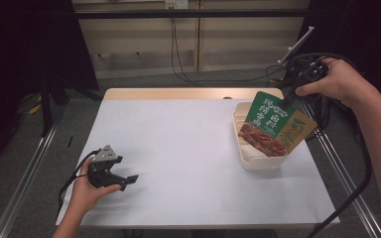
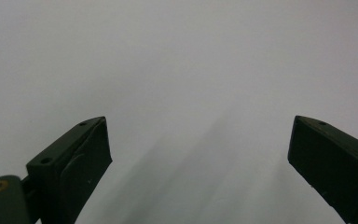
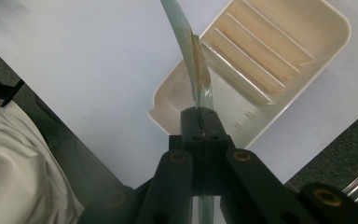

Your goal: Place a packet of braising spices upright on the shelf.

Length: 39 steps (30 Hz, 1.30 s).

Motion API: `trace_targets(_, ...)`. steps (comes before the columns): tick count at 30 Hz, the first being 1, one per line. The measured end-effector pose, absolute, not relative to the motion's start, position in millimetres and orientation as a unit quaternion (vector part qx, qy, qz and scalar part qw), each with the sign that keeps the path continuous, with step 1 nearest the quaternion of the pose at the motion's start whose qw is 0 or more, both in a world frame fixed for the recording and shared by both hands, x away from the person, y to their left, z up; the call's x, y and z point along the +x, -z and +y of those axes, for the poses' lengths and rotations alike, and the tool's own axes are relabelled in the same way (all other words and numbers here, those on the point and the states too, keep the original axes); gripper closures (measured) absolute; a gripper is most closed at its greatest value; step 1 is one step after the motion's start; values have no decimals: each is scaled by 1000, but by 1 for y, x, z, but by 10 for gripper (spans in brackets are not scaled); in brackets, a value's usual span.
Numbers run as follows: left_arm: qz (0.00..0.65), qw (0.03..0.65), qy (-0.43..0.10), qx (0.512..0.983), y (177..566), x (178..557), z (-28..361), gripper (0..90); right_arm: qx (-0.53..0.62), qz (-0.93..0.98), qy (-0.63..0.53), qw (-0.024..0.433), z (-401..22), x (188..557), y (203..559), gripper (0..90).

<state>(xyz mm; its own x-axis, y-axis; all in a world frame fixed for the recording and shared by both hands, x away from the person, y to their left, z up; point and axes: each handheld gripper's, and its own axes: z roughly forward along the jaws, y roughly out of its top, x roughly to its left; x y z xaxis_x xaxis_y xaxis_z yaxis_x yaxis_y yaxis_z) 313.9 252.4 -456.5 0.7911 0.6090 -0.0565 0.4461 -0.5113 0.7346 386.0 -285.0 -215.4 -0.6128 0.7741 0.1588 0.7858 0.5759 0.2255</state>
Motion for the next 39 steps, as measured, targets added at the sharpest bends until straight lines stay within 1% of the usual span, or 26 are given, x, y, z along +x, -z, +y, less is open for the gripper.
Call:
trace_targets(4,305,388,-109,863,456,314,253,55,-443,-885,140,19,-286,386,216,900)
trace_targets(11,303,386,-111,864,456,314,253,55,-440,-886,141,30,-285,384,215,900)
trace_targets(17,307,391,-104,862,456,314,252,55,-438,-887,143,33,-288,381,213,900)
trace_targets(30,308,394,-106,859,456,314,251,55,-440,-888,132,27,-285,387,225,900)
trace_targets(39,308,389,-109,862,456,314,251,56,-448,-884,137,18,-287,388,226,900)
